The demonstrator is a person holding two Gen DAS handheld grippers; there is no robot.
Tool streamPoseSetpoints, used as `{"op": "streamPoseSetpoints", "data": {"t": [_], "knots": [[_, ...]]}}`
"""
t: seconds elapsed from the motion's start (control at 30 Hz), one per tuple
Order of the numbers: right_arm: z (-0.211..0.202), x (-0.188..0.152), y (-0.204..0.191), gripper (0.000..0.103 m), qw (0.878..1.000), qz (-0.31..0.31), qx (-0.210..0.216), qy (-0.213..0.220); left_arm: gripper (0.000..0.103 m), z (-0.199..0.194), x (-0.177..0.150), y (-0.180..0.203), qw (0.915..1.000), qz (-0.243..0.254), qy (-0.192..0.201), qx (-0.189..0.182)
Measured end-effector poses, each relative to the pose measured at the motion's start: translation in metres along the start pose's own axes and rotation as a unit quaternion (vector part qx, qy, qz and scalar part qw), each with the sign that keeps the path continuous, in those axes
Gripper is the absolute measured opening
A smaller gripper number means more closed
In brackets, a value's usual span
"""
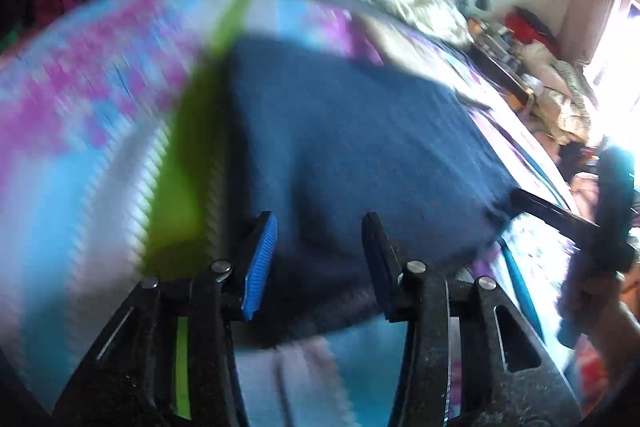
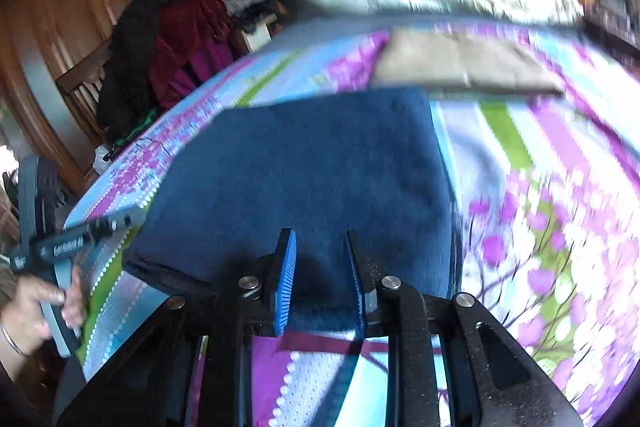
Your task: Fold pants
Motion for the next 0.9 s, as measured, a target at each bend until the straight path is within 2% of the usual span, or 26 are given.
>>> {"op": "streamPoseSetpoints", "data": {"t": [0.07,0.1,0.17,0.2,0.27,0.3,0.33,0.37,0.4,0.5,0.53,0.6,0.67,0.8,0.9], "knots": [[0.000,0.012,-0.004,0.040,1.000,-0.002,-0.003,0.014,0.052,-0.009,0.019,0.008,0.9989,-0.001,0.045,0.007],[0.001,0.014,-0.006,0.044,1.000,0.001,-0.003,0.013,0.058,-0.009,0.025,0.012,0.9984,-0.006,0.056,0.005],[0.003,0.017,-0.008,0.044,1.000,0.012,0.005,0.007,0.065,0.000,0.043,0.015,0.9976,-0.005,0.068,-0.004],[0.001,0.015,-0.012,0.044,1.000,0.016,0.009,0.005,0.066,0.015,0.049,0.019,0.9977,-0.002,0.068,0.004],[-0.007,0.011,-0.015,0.044,1.000,0.020,0.015,-0.002,0.066,0.048,0.065,0.015,0.9980,-0.016,0.055,0.025],[-0.010,0.006,-0.017,0.044,1.000,0.019,0.013,-0.006,0.071,0.064,0.071,0.009,0.9977,-0.036,0.040,0.040],[-0.012,0.004,-0.021,0.044,1.000,0.018,0.012,-0.010,0.080,0.091,0.072,-0.011,0.9950,-0.070,-0.001,0.071],[-0.014,-0.001,-0.022,0.044,1.000,0.018,0.011,-0.014,0.085,0.112,0.070,-0.028,0.9900,-0.095,-0.051,0.091],[-0.014,-0.005,-0.026,0.044,1.000,0.019,0.007,-0.015,0.092,0.111,0.068,-0.031,0.9936,-0.089,-0.029,0.063],[-0.023,-0.024,-0.025,0.044,1.000,0.022,-0.007,-0.013,0.089,0.103,0.070,-0.025,0.9940,-0.063,-0.026,0.086],[-0.029,-0.029,-0.023,0.044,1.000,0.024,-0.011,-0.011,0.088,0.093,0.069,-0.025,0.9932,-0.051,-0.013,0.104],[-0.041,-0.038,-0.022,0.044,0.999,0.029,-0.016,-0.008,0.084,0.064,0.062,-0.036,0.9880,-0.065,0.027,0.138],[-0.053,-0.047,-0.025,0.044,0.999,0.028,-0.026,-0.006,0.082,0.039,0.051,-0.043,0.9865,-0.077,0.040,0.139],[-0.068,-0.063,-0.041,0.044,0.998,0.019,-0.046,-0.029,0.082,-0.027,-0.006,-0.019,0.9862,-0.024,0.056,0.154],[-0.073,-0.079,-0.059,0.047,0.997,0.000,-0.069,-0.043,0.086,-0.047,-0.043,0.005,0.9878,-0.005,0.035,0.152]]}}
Point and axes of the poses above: each gripper's, at about its wrist camera, not at the fingertips, and z roughly the way its jaws point, y to its right, x to its top, the point moved 1 cm from there along z, roughly the way its jaws point, and after that the axes turned 5 degrees about -z, right-handed, at the moved point
